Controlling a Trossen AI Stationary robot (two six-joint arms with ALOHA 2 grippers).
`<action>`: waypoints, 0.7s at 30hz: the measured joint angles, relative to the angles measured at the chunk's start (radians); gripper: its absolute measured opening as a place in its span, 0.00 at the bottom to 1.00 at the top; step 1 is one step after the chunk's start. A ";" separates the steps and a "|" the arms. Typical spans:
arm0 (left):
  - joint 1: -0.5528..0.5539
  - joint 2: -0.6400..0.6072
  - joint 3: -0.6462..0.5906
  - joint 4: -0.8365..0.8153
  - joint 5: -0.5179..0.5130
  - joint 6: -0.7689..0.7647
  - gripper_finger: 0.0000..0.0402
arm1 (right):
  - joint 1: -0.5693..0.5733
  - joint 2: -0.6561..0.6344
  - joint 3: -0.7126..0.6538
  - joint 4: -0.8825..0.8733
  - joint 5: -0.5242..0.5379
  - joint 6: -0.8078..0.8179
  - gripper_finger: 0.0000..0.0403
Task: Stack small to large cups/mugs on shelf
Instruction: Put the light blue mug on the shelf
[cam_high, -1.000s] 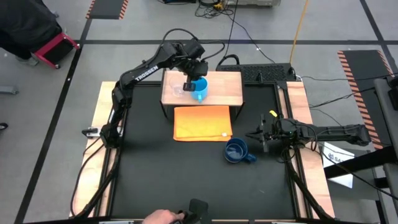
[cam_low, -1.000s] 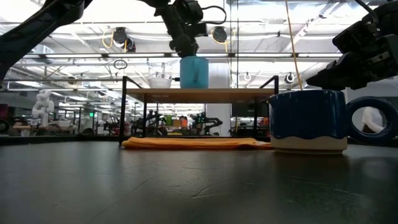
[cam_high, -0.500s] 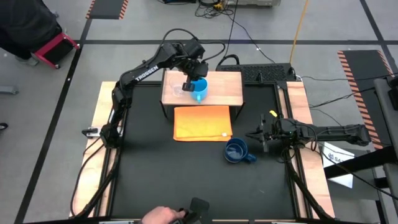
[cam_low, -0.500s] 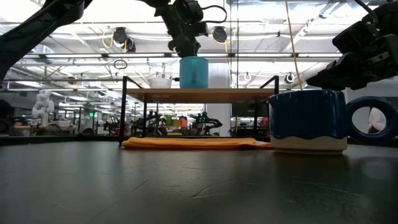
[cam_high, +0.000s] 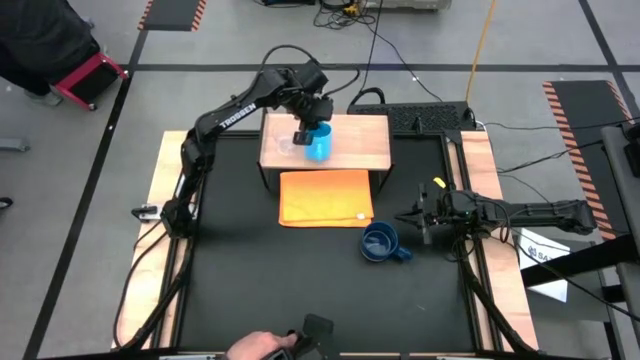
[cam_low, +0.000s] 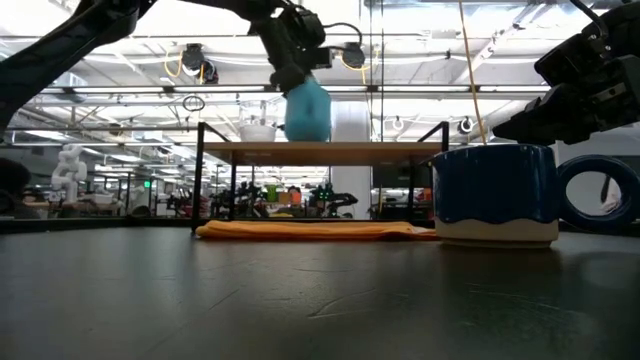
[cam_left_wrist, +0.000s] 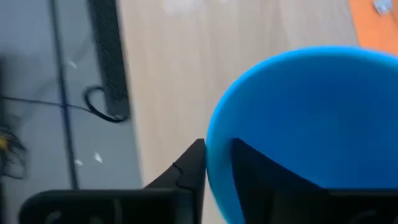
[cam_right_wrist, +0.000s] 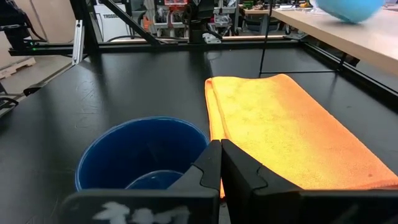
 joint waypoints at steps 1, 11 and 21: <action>0.001 0.000 0.000 -0.007 0.001 0.001 0.21 | 0.000 0.000 0.000 0.000 0.000 0.000 0.00; -0.008 0.000 0.000 -0.012 0.000 0.039 0.30 | 0.000 0.000 0.000 0.000 0.000 -0.004 0.00; -0.068 -0.004 0.002 0.008 -0.084 0.088 0.30 | 0.000 0.000 0.000 0.000 0.000 -0.004 0.00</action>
